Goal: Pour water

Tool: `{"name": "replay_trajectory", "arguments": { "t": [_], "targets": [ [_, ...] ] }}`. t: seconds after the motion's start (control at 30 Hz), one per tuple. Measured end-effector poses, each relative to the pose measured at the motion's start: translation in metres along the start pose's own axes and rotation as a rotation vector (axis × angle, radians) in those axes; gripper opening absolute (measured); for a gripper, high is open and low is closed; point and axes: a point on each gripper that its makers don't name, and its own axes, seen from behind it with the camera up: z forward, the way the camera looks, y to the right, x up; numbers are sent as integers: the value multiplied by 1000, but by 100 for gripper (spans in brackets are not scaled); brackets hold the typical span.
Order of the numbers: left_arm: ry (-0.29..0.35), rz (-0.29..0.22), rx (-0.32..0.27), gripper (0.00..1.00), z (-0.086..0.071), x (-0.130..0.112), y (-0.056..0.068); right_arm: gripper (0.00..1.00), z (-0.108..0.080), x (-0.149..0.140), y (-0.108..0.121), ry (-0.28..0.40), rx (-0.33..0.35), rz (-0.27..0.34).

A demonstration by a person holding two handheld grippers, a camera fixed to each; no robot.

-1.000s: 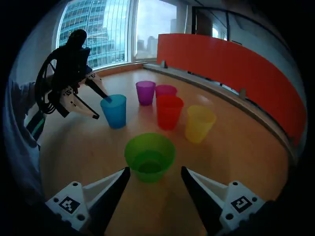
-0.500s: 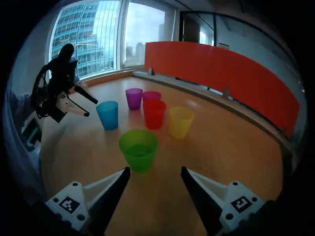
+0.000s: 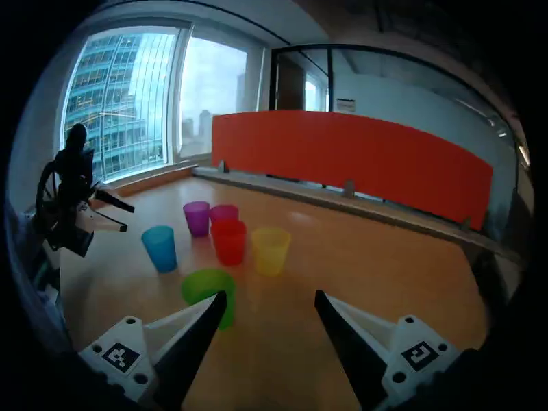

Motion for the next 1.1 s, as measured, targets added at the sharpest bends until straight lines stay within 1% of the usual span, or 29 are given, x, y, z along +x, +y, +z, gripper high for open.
{"name": "replay_trajectory", "arguments": {
  "t": [0.1,0.2,0.4,0.6,0.8,0.93,1.1],
  "targets": [
    [55,-9,55,100,-5,10,-11,100,-1,6,12,40,-56,35],
    [105,-23,99,100,-10,18,-18,100,-3,10,23,78,-110,58],
    [199,-41,187,100,-24,32,-31,100,-6,22,45,163,-224,102],
    [287,-74,271,100,-36,43,-42,100,-17,41,60,270,-325,150],
    [340,-102,335,100,-42,48,-50,100,-29,56,70,350,-424,144],
    [381,-134,373,100,-48,52,-54,100,-38,66,73,393,-486,125],
    [427,-176,415,100,-57,58,-61,100,-48,72,74,434,-549,124]
  ]
}}
